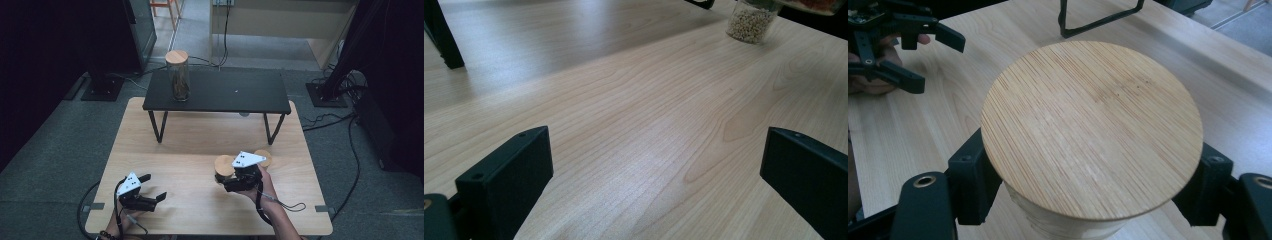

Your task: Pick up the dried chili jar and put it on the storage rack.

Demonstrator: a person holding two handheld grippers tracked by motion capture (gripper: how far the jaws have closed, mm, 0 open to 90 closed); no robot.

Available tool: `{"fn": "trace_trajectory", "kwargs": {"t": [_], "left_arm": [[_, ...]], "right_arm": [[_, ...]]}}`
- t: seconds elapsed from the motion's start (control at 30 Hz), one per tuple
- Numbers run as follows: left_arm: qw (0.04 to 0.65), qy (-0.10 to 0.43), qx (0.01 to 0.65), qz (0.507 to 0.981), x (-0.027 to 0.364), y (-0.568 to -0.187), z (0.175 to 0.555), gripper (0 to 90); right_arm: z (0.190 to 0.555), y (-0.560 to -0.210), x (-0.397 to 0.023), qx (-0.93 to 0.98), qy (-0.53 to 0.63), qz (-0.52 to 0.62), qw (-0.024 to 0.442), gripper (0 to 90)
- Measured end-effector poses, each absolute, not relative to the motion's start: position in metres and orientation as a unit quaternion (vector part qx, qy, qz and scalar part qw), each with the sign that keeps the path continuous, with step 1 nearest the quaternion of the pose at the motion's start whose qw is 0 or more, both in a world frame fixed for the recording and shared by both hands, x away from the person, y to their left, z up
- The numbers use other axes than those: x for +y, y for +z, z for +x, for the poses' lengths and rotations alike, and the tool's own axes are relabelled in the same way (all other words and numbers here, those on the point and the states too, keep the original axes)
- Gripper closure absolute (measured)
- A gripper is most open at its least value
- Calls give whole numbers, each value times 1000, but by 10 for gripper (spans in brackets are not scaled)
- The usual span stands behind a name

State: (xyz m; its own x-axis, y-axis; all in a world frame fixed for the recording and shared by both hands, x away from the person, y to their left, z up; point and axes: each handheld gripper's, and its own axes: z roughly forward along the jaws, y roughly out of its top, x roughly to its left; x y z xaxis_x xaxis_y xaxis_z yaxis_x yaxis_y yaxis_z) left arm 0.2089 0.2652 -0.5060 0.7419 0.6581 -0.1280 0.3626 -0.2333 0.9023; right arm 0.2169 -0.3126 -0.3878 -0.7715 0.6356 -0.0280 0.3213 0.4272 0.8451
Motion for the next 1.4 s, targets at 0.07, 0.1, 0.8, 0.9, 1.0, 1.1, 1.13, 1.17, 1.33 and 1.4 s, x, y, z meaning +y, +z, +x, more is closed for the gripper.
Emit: {"fn": "trace_trajectory", "kwargs": {"t": [0.07,0.1,0.8,0.9,1.0,1.1,1.13,1.17,1.33,1.4], "left_arm": [[524,141,330,772,265,-506,209,5],[524,141,330,772,265,-506,209,5],[527,145,329,770,265,-507,207,5],[527,145,329,770,265,-507,207,5],[528,145,329,770,266,-507,207,5],[529,145,329,769,266,-508,207,5],[529,145,329,769,266,-508,207,5],[529,145,328,769,266,-508,207,5],[530,143,328,769,267,-508,208,5],[531,143,328,768,267,-508,208,5]], "right_arm": [[217,-384,-313,827,449,290,176,254],[218,-383,-313,827,448,291,177,254],[228,-346,-325,815,449,313,191,254],[232,-340,-325,814,447,315,195,254],[236,-335,-325,813,446,316,201,254],[240,-329,-324,812,445,317,204,254],[241,-328,-323,812,444,317,206,254],[244,-325,-323,812,444,317,206,254],[251,-317,-323,808,447,321,210,254],[254,-314,-322,808,445,322,213,254]]}}
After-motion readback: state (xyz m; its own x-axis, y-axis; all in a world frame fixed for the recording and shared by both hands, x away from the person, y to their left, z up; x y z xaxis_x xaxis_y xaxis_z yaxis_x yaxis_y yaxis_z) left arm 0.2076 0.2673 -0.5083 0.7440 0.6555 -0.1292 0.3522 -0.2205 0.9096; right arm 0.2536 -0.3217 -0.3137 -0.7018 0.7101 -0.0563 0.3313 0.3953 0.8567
